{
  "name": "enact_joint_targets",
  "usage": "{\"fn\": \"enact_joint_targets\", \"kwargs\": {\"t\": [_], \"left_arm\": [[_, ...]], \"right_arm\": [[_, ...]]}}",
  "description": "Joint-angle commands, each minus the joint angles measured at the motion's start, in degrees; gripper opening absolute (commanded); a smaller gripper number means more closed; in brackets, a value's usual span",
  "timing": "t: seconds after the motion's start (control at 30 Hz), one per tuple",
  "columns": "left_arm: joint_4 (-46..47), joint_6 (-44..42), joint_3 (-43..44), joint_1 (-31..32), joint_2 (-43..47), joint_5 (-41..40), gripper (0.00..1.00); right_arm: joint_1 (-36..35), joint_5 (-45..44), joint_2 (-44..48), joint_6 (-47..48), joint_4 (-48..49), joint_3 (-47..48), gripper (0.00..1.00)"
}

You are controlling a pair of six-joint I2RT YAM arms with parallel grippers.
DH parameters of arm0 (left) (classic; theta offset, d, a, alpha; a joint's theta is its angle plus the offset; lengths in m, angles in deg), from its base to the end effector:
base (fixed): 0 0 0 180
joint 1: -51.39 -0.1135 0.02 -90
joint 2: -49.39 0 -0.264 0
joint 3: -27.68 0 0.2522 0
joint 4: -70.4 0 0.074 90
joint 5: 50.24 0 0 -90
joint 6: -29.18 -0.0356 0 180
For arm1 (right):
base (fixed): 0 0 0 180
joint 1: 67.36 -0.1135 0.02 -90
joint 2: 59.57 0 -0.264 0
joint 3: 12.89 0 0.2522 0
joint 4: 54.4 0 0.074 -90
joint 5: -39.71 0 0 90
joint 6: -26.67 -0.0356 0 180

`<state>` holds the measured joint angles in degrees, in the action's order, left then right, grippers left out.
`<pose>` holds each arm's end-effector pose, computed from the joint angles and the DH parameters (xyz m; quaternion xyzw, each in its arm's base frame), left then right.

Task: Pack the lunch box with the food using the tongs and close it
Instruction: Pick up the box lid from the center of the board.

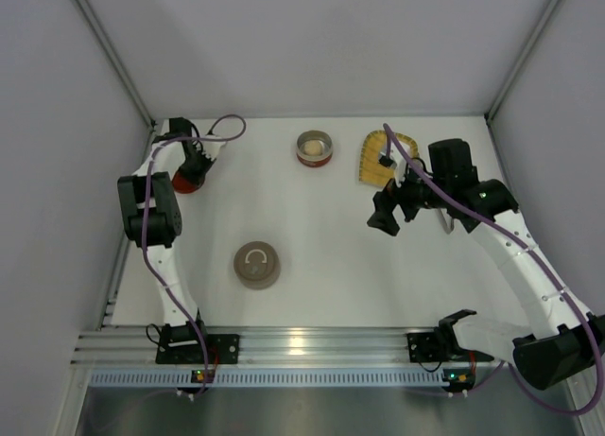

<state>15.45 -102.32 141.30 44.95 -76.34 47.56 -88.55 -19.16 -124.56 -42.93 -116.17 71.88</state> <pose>0.4610 0.0472 0.1743 0.3074 0.9283 0.0197 0.2084 0.2016 0.0979 0.3682 -0.4145 0.7839 0.2478 0.3902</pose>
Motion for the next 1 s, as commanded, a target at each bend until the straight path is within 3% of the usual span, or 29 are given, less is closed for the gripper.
{"fn": "enact_joint_targets", "kwargs": {"t": [0.0,0.23,0.3,0.4,0.7,0.83,0.93,0.97], "left_arm": [[-3.98,2.64,-2.03,0.28,1.97,3.19,0.00],[-13.91,7.57,0.25,5.28,18.39,9.34,0.00],[-19.32,8.09,4.61,9.93,24.27,13.02,0.00],[-29.34,7.05,10.87,11.62,27.63,24.09,0.00],[-33.08,5.72,11.24,17.25,37.31,40.09,0.00],[-34.12,4.41,11.94,20.04,39.16,41.95,0.00],[-35.54,2.30,11.94,23.21,40.30,41.26,0.00],[-35.89,1.77,11.77,24.01,40.82,41.08,0.00]], "right_arm": [[0.71,0.68,1.10,0.34,1.51,2.56,0.99],[0.62,-0.72,-0.57,-0.89,3.79,4.93,0.99],[0.71,-0.20,-0.84,-3.07,7.20,4.76,1.00],[0.62,2.60,-1.28,-7.29,13.17,3.53,0.99],[0.54,10.17,-1.19,-16.18,28.04,-3.15,0.99],[0.54,12.54,-1.10,-19.96,38.84,-7.19,0.96],[0.54,20.33,-3.64,-33.60,47.01,-10.77,0.93],[0.54,21.93,-5.30,-38.29,57.22,-12.02,0.92]]}}
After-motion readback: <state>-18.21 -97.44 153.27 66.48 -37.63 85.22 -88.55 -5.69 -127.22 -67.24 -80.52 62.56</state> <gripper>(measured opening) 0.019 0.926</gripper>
